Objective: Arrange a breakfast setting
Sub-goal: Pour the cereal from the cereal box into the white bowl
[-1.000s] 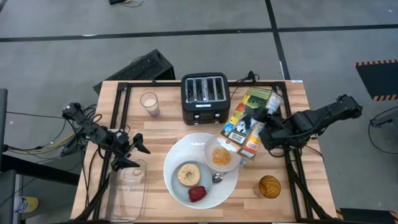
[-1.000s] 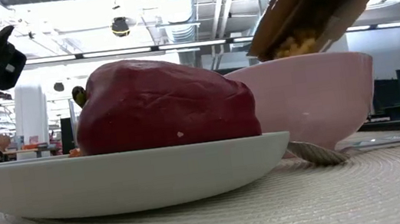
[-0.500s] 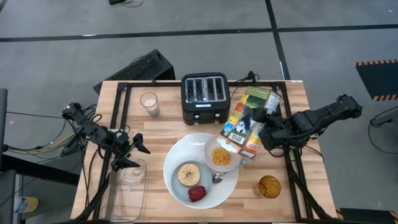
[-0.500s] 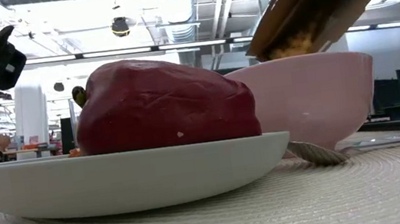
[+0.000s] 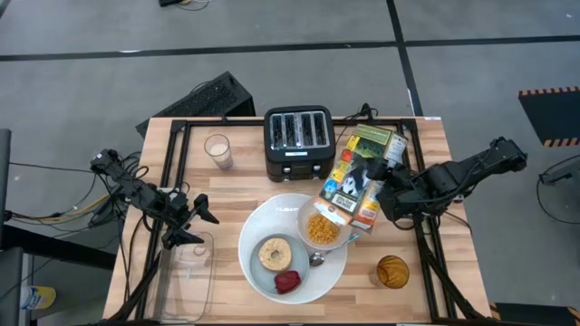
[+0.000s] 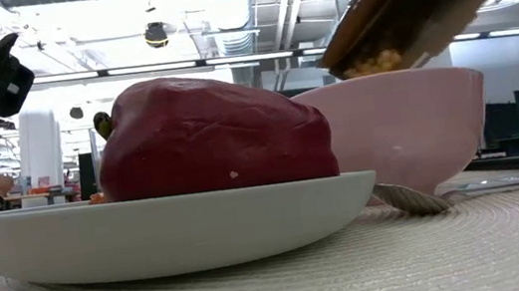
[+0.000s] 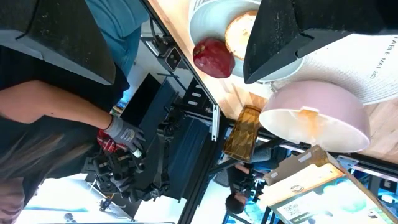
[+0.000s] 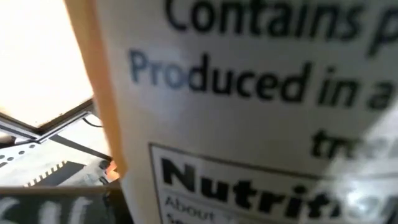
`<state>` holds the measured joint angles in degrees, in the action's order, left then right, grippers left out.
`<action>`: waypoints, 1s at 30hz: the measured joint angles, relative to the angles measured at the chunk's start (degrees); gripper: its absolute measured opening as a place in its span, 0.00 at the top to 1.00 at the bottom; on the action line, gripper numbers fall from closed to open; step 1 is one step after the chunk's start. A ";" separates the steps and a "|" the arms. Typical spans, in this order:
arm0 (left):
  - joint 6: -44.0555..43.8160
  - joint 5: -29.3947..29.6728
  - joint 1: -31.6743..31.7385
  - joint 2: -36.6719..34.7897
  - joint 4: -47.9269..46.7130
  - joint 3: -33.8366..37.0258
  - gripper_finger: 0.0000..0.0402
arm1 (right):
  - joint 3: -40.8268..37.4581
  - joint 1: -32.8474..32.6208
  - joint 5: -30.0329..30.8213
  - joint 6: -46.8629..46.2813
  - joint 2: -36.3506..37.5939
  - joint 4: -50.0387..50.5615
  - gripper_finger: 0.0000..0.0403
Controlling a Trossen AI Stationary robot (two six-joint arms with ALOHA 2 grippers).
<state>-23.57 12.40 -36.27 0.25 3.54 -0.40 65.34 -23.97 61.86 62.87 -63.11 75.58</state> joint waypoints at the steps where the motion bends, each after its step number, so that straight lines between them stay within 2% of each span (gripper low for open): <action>1: 0.00 0.00 -0.02 0.00 0.00 0.00 0.15 | 0.00 0.04 -0.04 0.02 0.00 -0.06 0.47; 16: 0.00 0.00 0.00 0.00 -0.01 -0.02 0.15 | -0.04 -0.48 -0.09 1.50 -0.91 -1.25 0.47; 27: 0.00 0.00 -0.02 0.00 -0.01 0.00 0.15 | -0.04 1.69 -1.06 0.00 -0.90 -0.49 0.47; 30: 0.00 0.00 -0.02 0.00 -0.01 -0.02 0.15 | -0.04 2.61 -4.08 -4.98 -0.92 0.93 0.47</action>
<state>-23.57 12.40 -36.29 0.25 3.53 -0.43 65.30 -21.35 57.79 57.90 -64.03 76.50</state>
